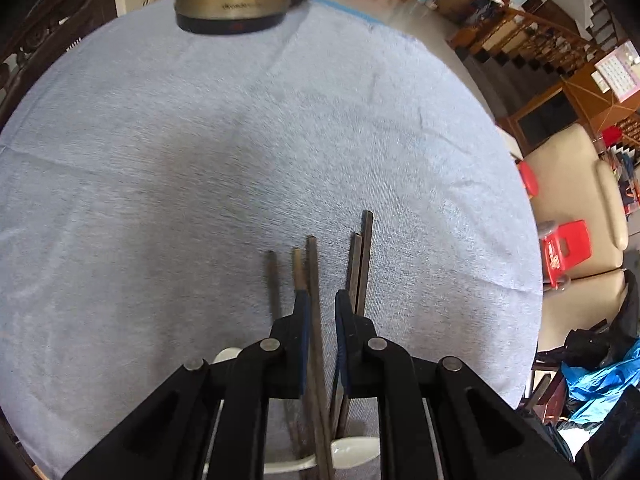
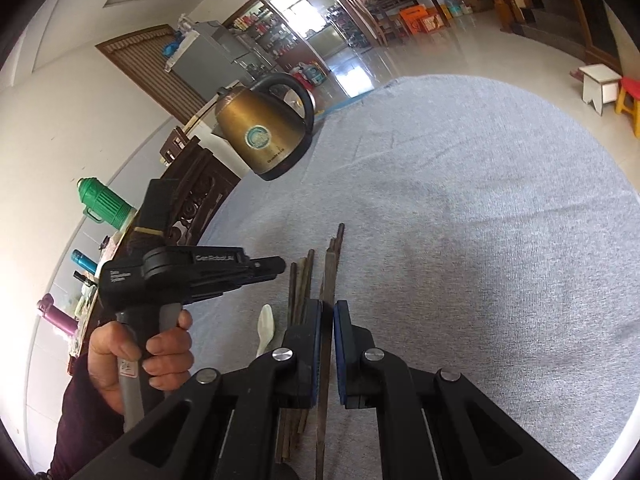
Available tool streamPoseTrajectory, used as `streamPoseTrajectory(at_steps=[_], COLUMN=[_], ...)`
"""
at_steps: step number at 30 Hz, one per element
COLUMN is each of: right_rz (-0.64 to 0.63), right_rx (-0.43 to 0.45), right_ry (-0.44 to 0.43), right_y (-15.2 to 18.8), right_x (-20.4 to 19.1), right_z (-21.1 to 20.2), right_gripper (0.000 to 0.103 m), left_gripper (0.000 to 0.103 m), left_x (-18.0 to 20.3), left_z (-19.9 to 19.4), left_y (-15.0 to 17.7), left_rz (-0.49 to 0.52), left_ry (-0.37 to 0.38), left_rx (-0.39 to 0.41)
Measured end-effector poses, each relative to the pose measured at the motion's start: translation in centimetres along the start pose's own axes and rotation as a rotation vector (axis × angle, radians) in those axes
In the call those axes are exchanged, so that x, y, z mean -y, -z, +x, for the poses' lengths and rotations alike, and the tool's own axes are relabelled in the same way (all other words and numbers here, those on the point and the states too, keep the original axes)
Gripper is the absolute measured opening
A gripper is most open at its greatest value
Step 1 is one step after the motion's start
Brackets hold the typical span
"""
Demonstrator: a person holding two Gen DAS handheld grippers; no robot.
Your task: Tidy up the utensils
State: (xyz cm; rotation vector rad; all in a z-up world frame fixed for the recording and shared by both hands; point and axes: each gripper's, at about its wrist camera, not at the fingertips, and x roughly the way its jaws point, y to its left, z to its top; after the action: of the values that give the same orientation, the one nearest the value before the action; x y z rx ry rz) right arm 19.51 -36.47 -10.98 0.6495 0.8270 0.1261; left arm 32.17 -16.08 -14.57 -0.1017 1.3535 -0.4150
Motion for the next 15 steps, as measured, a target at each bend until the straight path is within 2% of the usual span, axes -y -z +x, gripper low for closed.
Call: streamPoseTrajectory(at_steps=[4, 6, 7, 8, 10, 15], right_rz=[0.009, 0.013, 0.015, 0.018, 0.024, 0.016], right_rx=[-0.010, -0.015, -0.017, -0.017, -0.021, -0.019], right_ry=[0.000, -0.001, 0.001, 0.000, -0.003, -0.005], right_y=[0.0, 0.0, -0.1, -0.1, -0.1, 0.1], right_x=[0.8, 1.2, 1.3, 1.5, 1.7, 1.6], right_z=[0.6, 0.9, 1.0, 1.0, 1.2, 1.1], right_gripper=[0.007, 0.007, 0.007, 0.007, 0.007, 0.007], left_gripper=[0.012, 0.016, 0.020, 0.026, 0.027, 0.026], left_x=[0.4, 0.6, 0.7, 0.7, 0.4, 0.7], left_z=[1.6, 2.4, 2.3, 2.4, 2.9, 2.9], left_y=[-0.3, -0.2, -0.2, -0.3, -0.2, 0.2], left_rz=[-0.003, -0.002, 0.000, 0.001, -0.015, 0.013], left_ry=[-0.015, -0.039, -0.052, -0.067, -0.078, -0.094], left_rx=[-0.039, -0.065, -0.044, -0.052, -0.077, -0.076])
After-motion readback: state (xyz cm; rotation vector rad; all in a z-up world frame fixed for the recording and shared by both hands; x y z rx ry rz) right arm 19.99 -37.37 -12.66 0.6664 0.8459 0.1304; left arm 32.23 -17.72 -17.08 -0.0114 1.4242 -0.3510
